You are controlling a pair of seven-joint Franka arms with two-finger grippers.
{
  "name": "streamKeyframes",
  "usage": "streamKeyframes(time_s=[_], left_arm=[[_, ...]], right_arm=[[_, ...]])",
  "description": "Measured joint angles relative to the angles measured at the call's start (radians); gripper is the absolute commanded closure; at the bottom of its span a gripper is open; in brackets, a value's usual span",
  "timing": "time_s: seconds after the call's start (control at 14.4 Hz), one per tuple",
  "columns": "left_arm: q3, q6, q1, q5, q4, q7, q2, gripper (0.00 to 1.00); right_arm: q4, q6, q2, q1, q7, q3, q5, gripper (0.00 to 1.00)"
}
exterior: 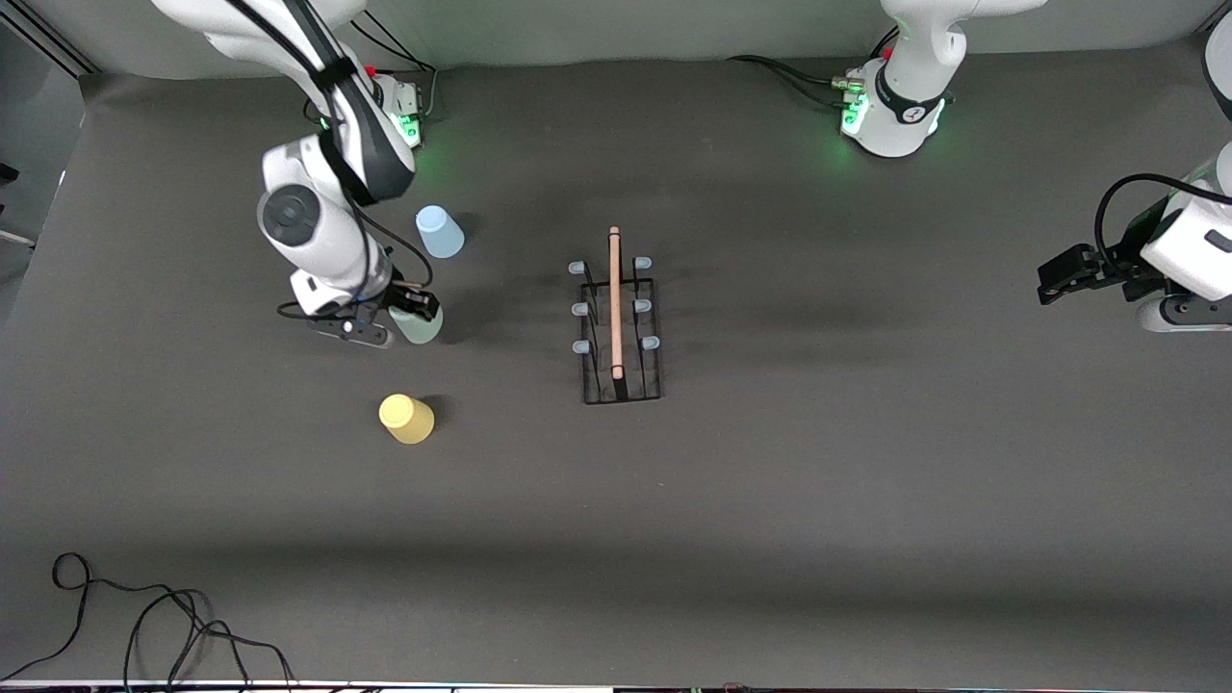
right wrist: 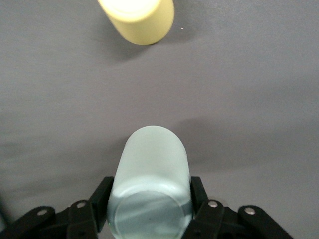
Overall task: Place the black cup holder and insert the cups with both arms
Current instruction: 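Grasp the pale green cup with the right gripper and lift it, then lower the pale green cup onto a rack peg and release it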
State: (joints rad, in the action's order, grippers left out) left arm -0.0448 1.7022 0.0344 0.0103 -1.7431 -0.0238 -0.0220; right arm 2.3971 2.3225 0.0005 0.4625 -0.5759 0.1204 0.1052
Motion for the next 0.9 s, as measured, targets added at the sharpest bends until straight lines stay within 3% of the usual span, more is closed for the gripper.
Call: streamKeyframes(time_s=[0.28,0.56,0.9], left_arm=[[0.005,0.0,0.002,-0.001,0.0,0.011,0.0,0.0],[0.004,-0.002,0.002,-0.003,0.014,0.012,0.0,0.0],[0.009,-0.002,0.003,-0.003,0.016,0.013,0.0,0.0]], right_arm=[[-0.065,-0.049,-0.072,0.078,-0.109,-0.008,0.121,1.0],[-0.155,-0.048,-0.043,0.249,-0.358,-0.015,0.125,1.0],[-0.24,-0.048,0.017,0.342,-0.52,-0.015,0.125,1.0]])
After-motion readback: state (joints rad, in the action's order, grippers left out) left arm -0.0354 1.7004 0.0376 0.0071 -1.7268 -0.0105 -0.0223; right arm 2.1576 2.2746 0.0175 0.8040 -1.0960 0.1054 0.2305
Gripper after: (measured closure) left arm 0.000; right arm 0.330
